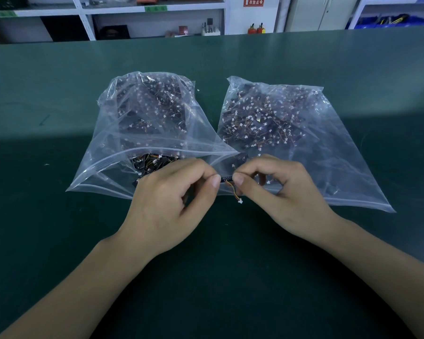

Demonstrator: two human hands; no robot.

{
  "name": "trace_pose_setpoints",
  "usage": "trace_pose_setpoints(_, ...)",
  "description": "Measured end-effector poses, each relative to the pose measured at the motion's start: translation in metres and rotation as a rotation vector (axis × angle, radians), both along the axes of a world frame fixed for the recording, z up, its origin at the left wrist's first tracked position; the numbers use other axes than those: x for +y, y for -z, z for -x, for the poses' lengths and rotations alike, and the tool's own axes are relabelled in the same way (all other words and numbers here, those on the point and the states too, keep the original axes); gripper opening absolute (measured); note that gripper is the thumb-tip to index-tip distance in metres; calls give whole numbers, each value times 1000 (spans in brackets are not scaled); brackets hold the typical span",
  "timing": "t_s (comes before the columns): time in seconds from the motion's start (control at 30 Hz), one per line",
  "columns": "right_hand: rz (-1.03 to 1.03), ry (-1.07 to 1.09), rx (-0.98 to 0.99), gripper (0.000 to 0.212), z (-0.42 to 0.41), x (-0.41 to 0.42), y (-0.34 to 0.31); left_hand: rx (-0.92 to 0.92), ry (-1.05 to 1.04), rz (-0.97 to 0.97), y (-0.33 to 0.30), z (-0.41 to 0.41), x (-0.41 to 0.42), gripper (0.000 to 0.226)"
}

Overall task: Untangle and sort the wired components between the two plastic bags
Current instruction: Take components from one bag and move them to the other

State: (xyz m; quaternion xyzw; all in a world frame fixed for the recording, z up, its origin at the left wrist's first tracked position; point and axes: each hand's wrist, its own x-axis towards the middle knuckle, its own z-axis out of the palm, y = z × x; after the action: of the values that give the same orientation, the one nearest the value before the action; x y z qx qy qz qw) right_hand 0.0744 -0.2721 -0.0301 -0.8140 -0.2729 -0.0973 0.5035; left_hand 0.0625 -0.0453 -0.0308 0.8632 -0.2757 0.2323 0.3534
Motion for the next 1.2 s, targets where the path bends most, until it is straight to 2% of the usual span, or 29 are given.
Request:
trace_pose_setpoints(0.33, 11, -8, -9, 16, 3, 3, -2, 30, 5, 66, 2, 0, -4, 21)
trace_pose_setpoints(1.2, 32, -35, -19, 18, 1, 3, 1, 3, 15, 41, 2, 0, -4, 21)
